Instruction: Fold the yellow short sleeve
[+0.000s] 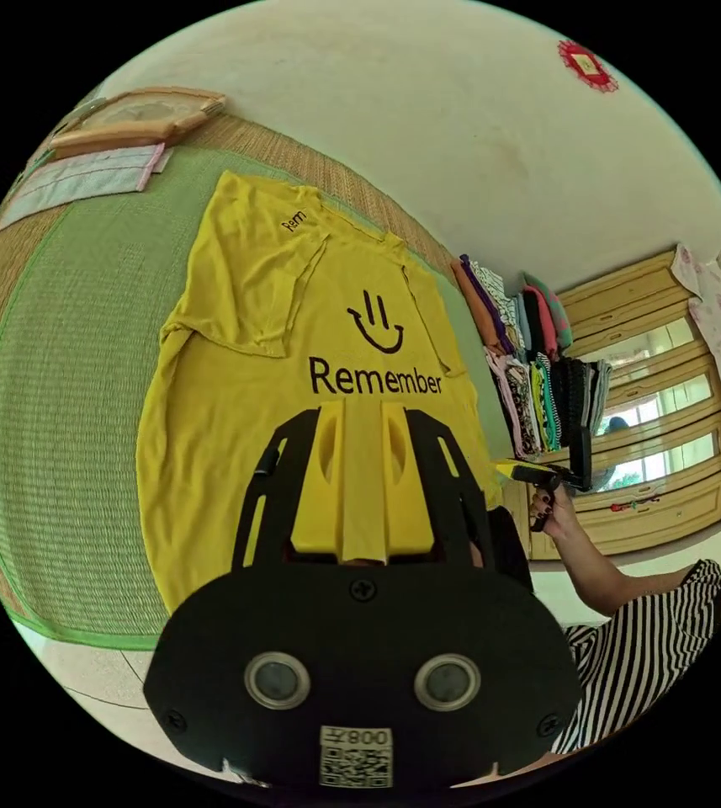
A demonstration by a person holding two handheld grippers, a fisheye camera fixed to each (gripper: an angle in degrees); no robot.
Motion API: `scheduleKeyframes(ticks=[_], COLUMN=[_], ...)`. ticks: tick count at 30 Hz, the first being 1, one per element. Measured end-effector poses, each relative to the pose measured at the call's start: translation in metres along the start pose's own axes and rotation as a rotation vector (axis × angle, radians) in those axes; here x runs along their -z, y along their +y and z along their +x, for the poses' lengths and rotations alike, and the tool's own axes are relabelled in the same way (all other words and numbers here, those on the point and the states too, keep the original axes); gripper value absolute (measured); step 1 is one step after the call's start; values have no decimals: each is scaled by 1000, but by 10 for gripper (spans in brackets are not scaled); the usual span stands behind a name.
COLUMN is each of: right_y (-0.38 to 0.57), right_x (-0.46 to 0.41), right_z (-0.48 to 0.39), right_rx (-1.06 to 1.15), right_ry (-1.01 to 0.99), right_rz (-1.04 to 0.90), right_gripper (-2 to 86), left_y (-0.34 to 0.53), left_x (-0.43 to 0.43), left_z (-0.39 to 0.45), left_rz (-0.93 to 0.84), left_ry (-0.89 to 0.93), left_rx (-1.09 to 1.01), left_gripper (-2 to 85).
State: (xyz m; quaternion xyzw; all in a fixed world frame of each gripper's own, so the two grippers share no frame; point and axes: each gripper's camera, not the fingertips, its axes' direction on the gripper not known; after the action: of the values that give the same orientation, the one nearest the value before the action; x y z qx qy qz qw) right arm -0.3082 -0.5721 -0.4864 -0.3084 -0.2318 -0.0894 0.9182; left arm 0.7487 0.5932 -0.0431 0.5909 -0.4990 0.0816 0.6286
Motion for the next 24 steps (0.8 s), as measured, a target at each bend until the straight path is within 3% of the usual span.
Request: scheduleKeyframes(ticks=[6, 14, 24], right_y=[-122, -299, -430], right_x=[-52, -130, -193], right_z=[-68, -176, -282], right_rx=[138, 347, 488], right_ry=[-7, 26, 245], right_rz=[-69, -91, -45], right_gripper=[66, 69, 78], left_y=[-77, -103, -93], left_x=[-32, -62, -58], left_z=[16, 15, 18], left_rz=[-33, -54, 87], left_ry=[-209, -352, -280], left_rx=[-58, -132, -122], left_gripper=[80, 45, 14])
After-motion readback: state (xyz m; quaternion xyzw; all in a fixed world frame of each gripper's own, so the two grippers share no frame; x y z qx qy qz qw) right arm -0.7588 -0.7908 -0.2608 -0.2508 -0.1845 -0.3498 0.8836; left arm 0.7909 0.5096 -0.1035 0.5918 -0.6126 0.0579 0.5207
